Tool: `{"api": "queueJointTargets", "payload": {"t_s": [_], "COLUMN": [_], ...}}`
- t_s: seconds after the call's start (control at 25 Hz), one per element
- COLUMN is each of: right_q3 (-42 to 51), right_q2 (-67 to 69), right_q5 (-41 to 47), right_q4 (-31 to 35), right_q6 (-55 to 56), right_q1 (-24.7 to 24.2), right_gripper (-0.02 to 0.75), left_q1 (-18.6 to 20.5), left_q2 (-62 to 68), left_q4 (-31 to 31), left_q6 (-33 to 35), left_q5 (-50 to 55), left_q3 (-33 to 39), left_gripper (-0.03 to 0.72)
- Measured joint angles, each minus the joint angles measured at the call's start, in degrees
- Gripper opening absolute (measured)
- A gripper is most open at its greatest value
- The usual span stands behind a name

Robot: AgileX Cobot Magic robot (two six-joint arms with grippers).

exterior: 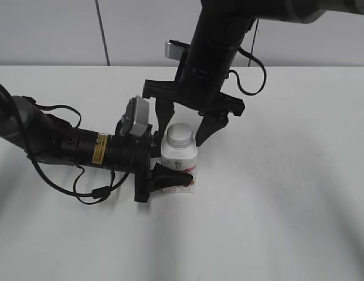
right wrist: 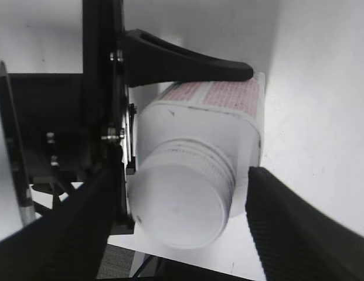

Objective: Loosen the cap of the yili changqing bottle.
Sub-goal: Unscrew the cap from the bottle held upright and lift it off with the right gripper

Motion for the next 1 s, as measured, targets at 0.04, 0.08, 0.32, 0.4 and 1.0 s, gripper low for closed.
{"api": "queueJointTargets", "payload": {"t_s": [0.04, 0.08, 0.32, 0.4, 1.0], "right_q3": [0.0, 0.0, -0.6, -0.6, -0.7], "right_q2": [0.1, 0.1, 0.1, 0.1, 0.1], "right_q5": [0.1, 0.1, 0.9, 1.5, 1.8], "right_q4": [0.0, 0.0, -0.4, -0.6, -0.8], "right_q6": [-0.1, -0.1, -0.2, -0.2, -0.4], "right_q1": [0.0, 0.0, 0.0, 0.0, 0.1], "right_gripper": [0.554, 0.554, 0.554, 0.553, 0.416], "left_q1": [0.0, 0.0, 0.0, 0.0, 0.0], "left_q2": [0.0, 0.0, 0.0, 0.0, 0.0], "left_q4": [0.0, 0.0, -0.1, -0.1, -0.2], "left_q6": [0.0, 0.0, 0.0, 0.0, 0.0], "left_q5": [0.0, 0.0, 0.0, 0.0, 0.0], "left_q3": [0.0, 0.0, 0.0, 0.0, 0.0], "left_gripper": [0.419, 0.419, 0.419, 0.419, 0.419]}}
